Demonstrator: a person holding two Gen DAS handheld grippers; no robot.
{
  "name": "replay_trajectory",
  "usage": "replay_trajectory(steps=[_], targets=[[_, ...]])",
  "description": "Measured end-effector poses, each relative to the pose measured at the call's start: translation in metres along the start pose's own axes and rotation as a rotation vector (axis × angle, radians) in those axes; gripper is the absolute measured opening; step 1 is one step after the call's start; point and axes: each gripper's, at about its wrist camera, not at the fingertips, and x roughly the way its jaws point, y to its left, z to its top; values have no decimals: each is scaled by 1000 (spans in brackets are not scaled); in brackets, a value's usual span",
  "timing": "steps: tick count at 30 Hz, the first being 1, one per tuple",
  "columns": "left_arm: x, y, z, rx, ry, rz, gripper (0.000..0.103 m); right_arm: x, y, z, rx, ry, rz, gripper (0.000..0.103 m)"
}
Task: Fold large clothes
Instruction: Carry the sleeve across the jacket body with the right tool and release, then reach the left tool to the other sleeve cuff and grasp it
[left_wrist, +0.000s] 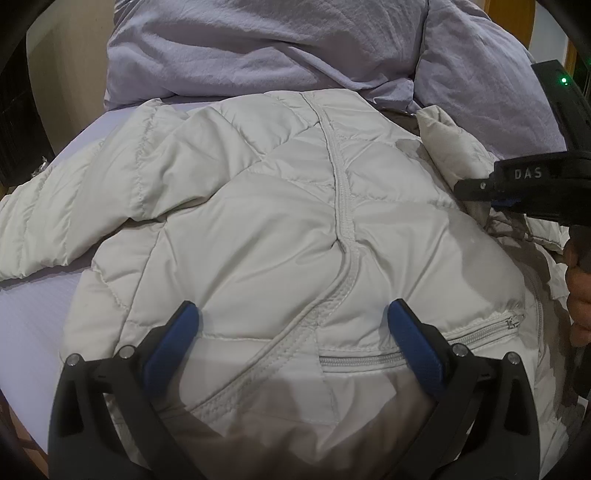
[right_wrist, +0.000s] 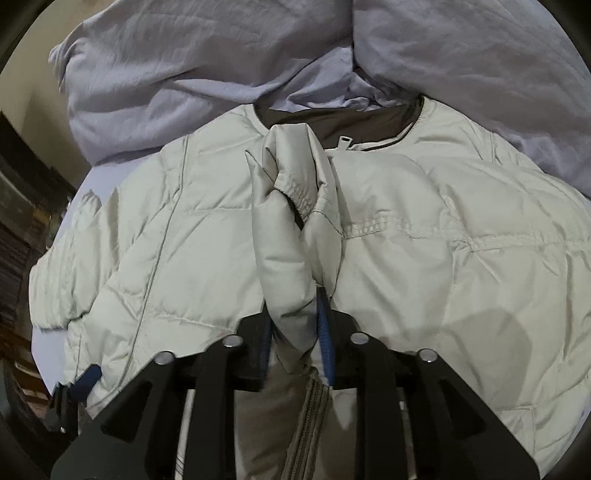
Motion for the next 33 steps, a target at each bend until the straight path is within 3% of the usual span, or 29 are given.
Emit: replay_trajectory(steps=[2, 5, 8, 12, 17, 21, 33], targets=[[0, 1, 0, -1, 2, -2, 101, -9, -1, 5, 17, -15, 26, 53], [0, 0, 1, -1, 5, -4, 101, -32, -8, 14, 35, -108, 34, 59], [0, 1, 1, -1, 5, -5, 101, -39, -25, 22, 86, -157, -17, 60], [0, 1, 1, -2, 5, -5, 101, -21, -43, 23, 144, -107, -73, 60], [0, 1, 1, -2, 5, -5, 101, 7, -37, 13, 73, -54, -153, 78], [0, 1, 1, -2, 5, -5, 101, 15, -28, 9, 11, -67, -211, 81], [-5, 8, 4, -9, 15, -5, 101, -2, -30, 10, 32, -44, -180, 82]])
